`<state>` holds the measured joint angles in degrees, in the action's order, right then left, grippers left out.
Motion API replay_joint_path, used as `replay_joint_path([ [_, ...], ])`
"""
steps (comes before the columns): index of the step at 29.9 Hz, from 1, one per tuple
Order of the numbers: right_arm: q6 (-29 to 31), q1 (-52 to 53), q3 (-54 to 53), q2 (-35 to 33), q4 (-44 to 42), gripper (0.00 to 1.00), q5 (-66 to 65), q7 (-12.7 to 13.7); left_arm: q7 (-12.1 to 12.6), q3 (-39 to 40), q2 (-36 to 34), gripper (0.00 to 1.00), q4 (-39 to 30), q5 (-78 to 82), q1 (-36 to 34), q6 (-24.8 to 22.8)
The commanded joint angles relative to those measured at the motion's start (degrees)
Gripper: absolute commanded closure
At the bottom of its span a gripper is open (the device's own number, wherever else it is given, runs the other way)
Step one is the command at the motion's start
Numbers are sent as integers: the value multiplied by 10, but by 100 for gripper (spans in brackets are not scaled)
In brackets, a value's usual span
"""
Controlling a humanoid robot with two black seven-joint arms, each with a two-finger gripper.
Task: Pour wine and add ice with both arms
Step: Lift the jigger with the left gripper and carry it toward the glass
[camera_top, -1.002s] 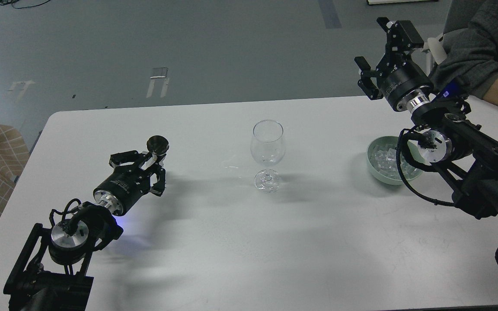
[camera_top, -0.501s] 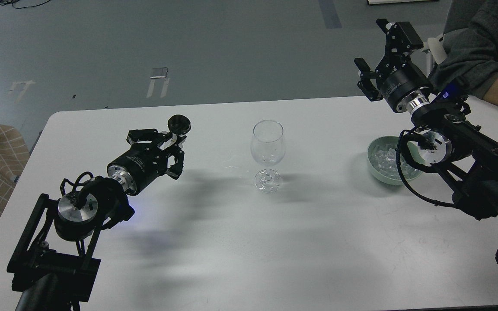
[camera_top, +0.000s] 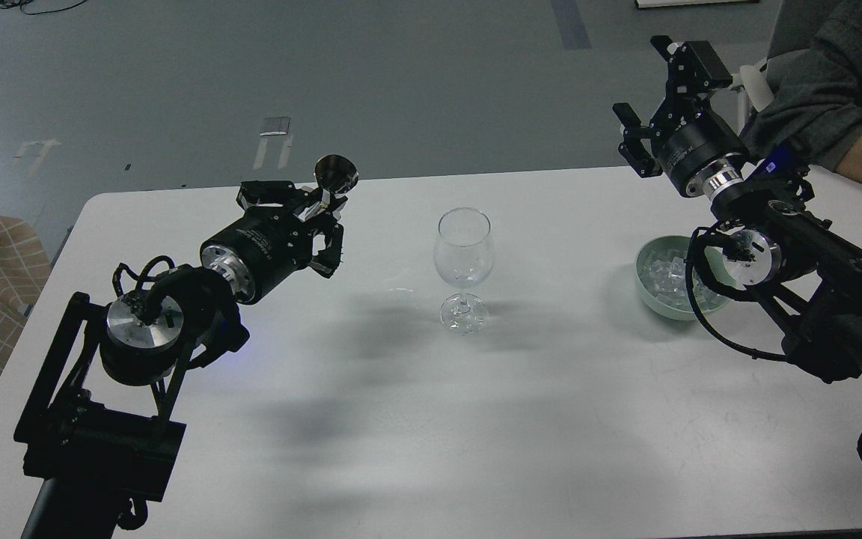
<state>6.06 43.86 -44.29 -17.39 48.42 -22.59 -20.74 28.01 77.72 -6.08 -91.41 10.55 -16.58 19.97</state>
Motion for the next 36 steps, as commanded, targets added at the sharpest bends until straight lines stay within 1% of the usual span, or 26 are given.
replay_joint_path([
  [1, 0, 0, 0, -1, 0, 0, 0, 0, 0, -6, 3, 97, -12, 0, -4, 14],
  [12, -1, 0, -1, 3, 4, 0, 0, 0, 0, -6, 12, 97, -16, 0, -21, 37],
  [23, -7, 1, 0, 1, 4, 0, 0, 1, 0, -7, 29, 97, -16, 1, -33, 39],
  [27, -8, 1, -1, 0, 5, 0, 0, 1, 0, -28, 28, 97, -16, 1, -36, 41],
  [36, -8, 1, 0, 3, 5, 0, 0, 2, 0, -29, 35, 96, -16, 10, -37, 50],
])
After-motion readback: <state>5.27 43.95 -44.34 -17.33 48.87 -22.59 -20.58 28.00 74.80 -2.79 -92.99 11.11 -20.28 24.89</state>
